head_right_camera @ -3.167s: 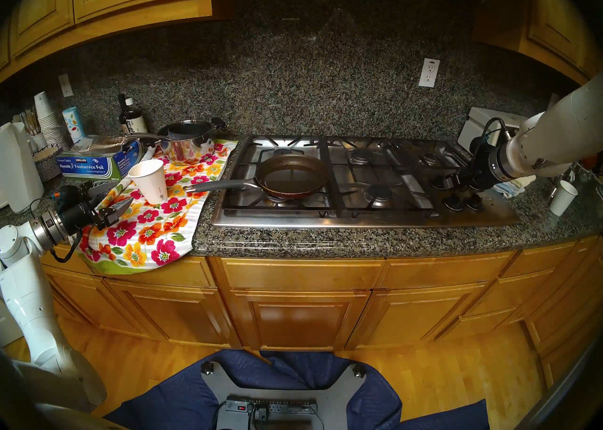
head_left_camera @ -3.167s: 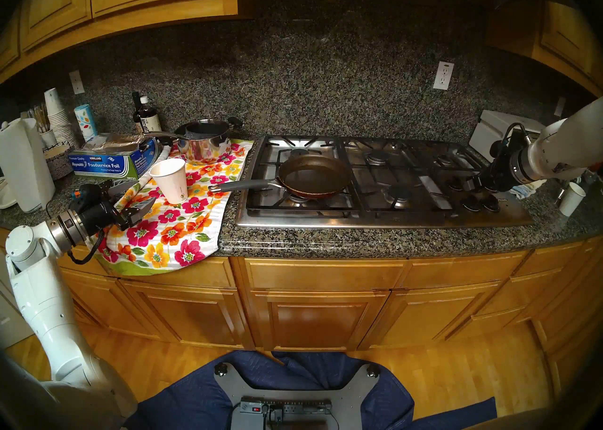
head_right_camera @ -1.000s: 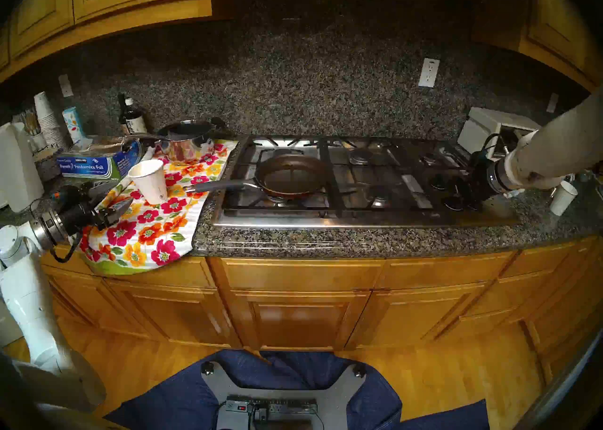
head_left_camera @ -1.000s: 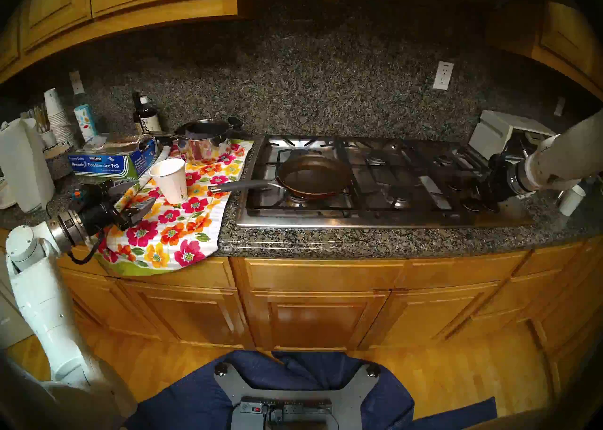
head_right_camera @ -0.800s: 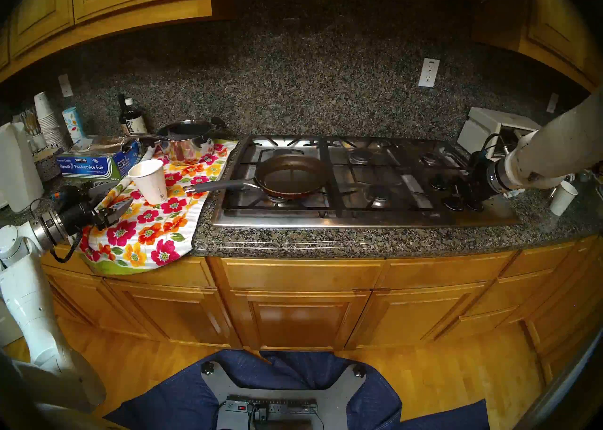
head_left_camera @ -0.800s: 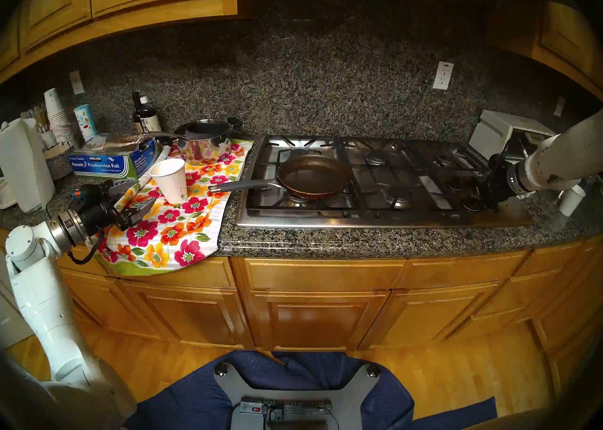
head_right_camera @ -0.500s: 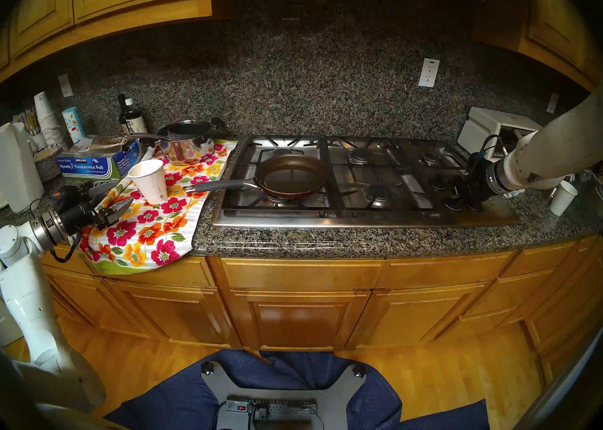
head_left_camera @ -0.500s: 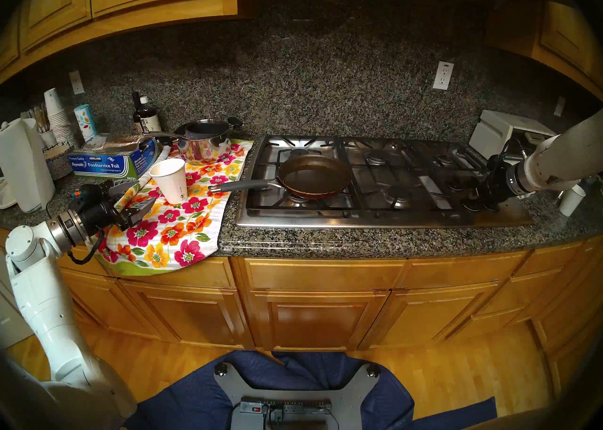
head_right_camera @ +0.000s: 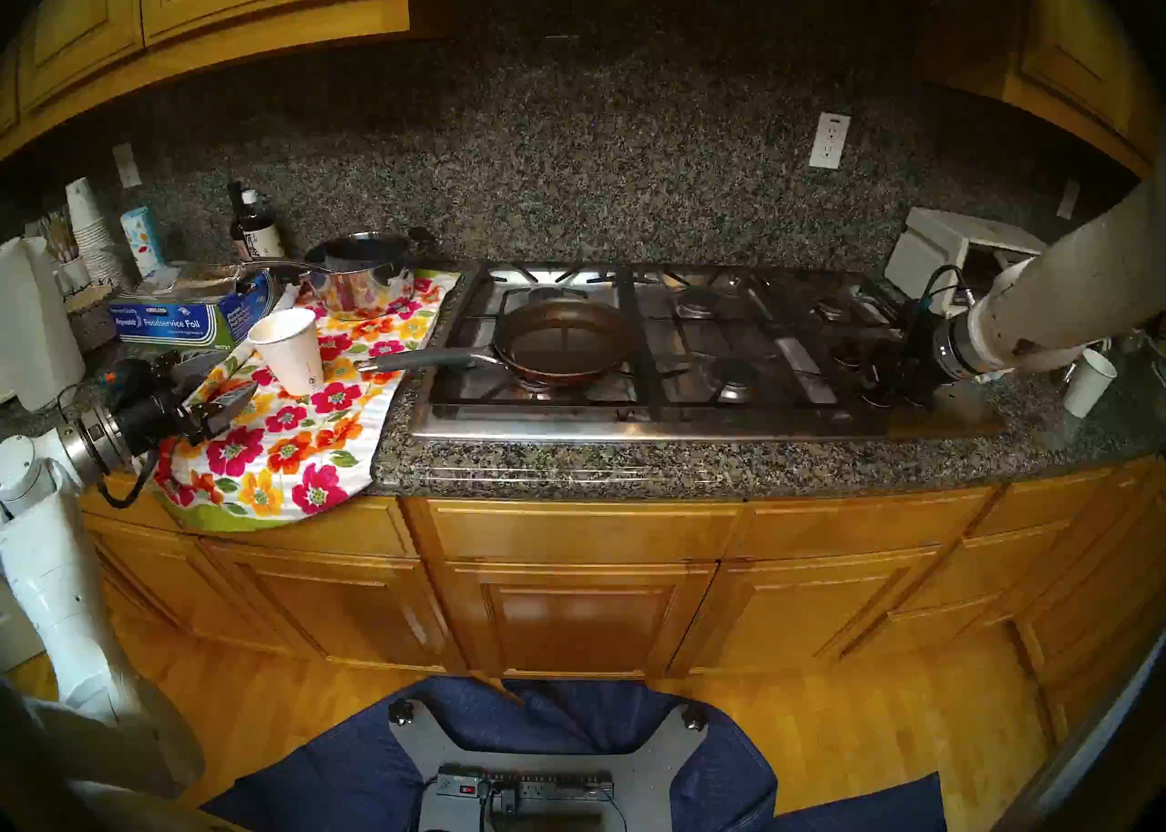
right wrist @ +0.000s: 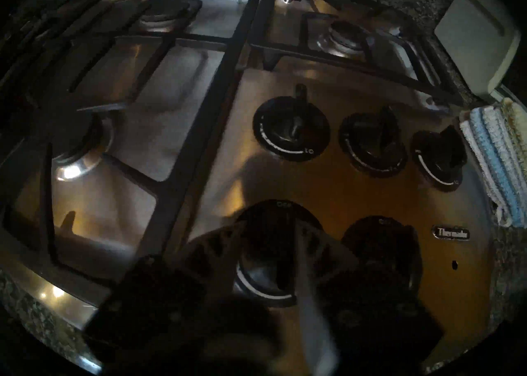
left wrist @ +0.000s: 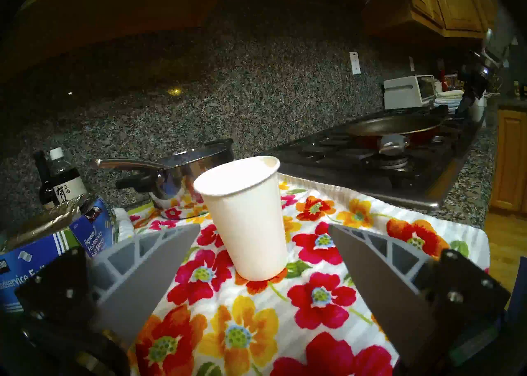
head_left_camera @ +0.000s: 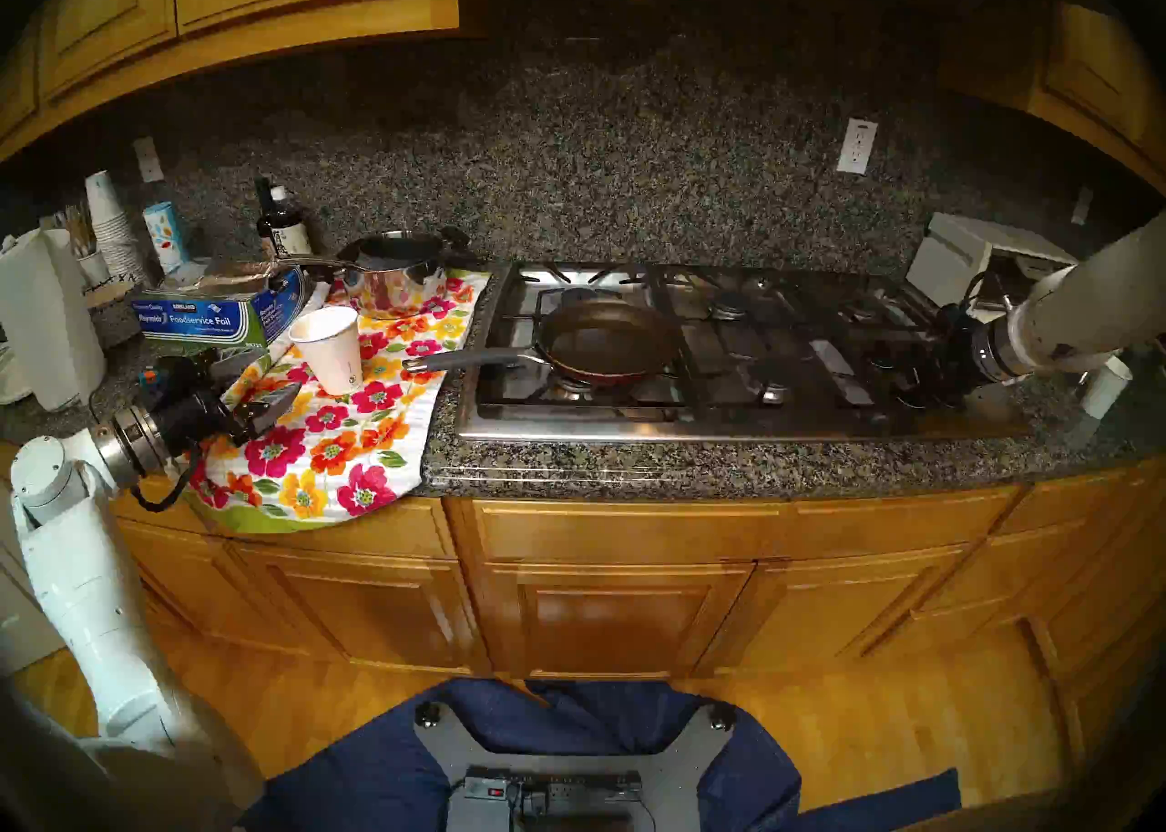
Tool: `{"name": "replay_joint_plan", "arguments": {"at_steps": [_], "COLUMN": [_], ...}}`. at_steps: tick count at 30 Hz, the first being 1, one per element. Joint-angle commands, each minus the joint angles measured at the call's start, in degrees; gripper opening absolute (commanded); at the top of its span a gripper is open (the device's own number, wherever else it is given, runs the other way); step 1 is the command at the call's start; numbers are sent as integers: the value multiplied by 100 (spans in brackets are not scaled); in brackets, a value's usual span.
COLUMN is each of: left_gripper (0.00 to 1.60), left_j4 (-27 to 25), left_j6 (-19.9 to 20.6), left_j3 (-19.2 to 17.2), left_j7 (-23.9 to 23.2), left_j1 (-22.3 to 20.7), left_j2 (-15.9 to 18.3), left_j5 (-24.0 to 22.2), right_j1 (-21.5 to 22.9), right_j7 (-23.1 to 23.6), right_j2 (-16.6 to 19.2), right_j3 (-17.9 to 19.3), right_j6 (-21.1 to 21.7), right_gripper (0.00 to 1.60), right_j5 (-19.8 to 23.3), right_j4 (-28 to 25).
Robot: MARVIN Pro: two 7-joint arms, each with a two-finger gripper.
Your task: Pick up the water cup, pour water into the pot, turn on the stove
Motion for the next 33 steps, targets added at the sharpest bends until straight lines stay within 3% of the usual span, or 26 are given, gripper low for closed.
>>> {"name": "replay_joint_plan", "arguments": {"at_steps": [1, 21, 33], "left_gripper": [160, 160, 160], "left_j4": [-112, -113, -114], "left_j6": [-10, -10, -10], "left_j3": [-9, -8, -6], "left_j7": [11, 11, 11], "left_j1": [-108, -106, -105], "left_j2": [74, 74, 74], "left_j5": [-126, -126, -122], "right_j1": [42, -14, 1], "right_j7": [107, 210, 455], "right_j2": [-48, -83, -119], "right_j3": [143, 71, -152], "right_j6": [-66, -107, -423], "right_gripper": [0, 0, 0], "right_j5": [7, -164, -654], "right_j4": [-59, -215, -370]}}
